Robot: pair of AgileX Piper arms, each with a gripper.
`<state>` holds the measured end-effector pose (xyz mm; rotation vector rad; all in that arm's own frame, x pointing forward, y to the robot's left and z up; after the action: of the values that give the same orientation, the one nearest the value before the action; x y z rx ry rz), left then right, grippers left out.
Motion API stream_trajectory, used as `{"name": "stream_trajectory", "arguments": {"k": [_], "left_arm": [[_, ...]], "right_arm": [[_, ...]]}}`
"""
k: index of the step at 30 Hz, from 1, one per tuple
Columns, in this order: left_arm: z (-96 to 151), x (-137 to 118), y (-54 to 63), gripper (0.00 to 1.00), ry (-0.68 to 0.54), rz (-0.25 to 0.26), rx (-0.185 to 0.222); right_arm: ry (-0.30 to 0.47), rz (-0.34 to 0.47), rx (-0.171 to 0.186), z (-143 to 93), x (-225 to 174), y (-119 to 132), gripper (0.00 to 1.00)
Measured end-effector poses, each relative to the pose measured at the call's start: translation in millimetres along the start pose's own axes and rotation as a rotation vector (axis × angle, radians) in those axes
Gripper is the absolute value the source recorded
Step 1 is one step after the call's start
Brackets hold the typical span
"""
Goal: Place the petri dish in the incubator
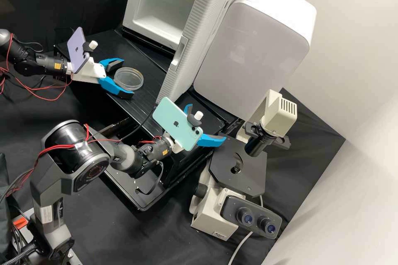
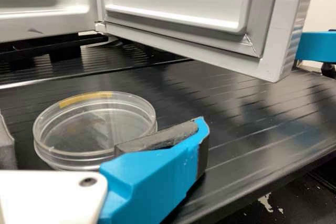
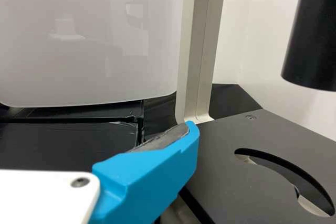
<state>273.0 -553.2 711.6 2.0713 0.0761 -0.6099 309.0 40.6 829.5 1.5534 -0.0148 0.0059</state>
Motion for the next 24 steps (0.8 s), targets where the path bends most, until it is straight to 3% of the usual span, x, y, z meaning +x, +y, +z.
{"name": "stream_trajectory", "arguments": {"k": [8,9,19,24], "left_arm": [[-0.3,7.4,1.9,1.00,0.004,-0.002,-0.001],[-0.2,7.7,2.2,0.00,0.004,-0.002,-0.001],[-2.8,7.8,2.8,0.00,-0.002,-0.005,0.003],[-4.7,8.9,1.5,0.00,-0.020,-0.013,-0.015]], "right_arm": [[0.000,0.000,0.000,0.0,0.0,0.0,1.00],[0.000,0.000,0.000,0.0,0.0,0.0,1.00],[0.000,0.000,0.000,0.0,0.0,0.0,1.00],[0.000,0.000,0.000,0.0,0.0,0.0,1.00]]}}
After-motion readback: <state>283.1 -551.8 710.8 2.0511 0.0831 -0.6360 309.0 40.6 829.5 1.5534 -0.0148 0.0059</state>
